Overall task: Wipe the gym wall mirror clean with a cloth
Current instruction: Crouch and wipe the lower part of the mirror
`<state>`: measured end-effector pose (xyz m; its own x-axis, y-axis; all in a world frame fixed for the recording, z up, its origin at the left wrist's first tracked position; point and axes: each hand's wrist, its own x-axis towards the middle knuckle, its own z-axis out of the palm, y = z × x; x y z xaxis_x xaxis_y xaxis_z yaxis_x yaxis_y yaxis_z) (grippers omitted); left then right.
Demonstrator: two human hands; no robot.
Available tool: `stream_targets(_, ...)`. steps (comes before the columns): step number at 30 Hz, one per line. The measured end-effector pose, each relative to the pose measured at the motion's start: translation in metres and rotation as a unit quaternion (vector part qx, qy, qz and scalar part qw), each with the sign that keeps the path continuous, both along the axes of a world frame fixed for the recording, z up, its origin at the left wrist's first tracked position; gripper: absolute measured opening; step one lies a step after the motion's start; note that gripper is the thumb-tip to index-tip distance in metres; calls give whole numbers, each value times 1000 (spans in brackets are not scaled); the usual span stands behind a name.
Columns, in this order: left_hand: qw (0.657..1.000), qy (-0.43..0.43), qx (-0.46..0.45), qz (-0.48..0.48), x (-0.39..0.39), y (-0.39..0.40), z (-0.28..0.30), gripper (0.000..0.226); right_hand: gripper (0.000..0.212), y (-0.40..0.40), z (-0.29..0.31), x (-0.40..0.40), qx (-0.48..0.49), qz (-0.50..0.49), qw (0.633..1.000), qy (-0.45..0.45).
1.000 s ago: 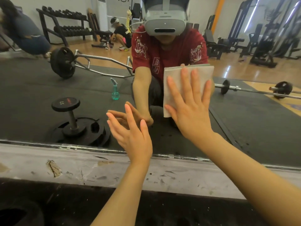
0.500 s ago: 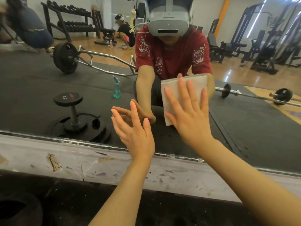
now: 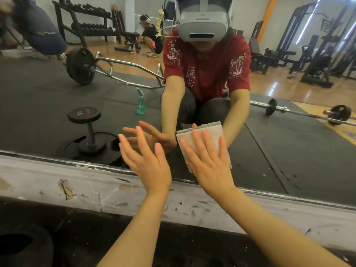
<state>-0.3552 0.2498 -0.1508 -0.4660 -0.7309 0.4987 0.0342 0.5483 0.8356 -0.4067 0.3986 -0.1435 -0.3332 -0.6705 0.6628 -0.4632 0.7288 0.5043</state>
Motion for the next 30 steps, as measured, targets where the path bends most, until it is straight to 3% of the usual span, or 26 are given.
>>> stream_targets(5,987,-7,143,73,0,-42,-5,62,62,-8,40,0,-45,29,999,3)
stream_targets(9,975,-15,214,58,1,-59,-11,58,55,-33,79,-7,-114,30,992,43)
stream_targets(14,975,-3,215,47,1,-56,-9,60,57,-40,58,-8,-126,33,990,62)
stream_targets(20,977,0,211,44,2,-58,-12,60,94,-31,-13,5,22,29,999,5)
stream_targets(25,977,-5,210,43,1,-59,-14,60,77,-37,12,4,29,28,999,13)
stream_targets(30,977,-7,210,49,-1,-59,-17,60,58,-77,66,3,-99,45,993,52)
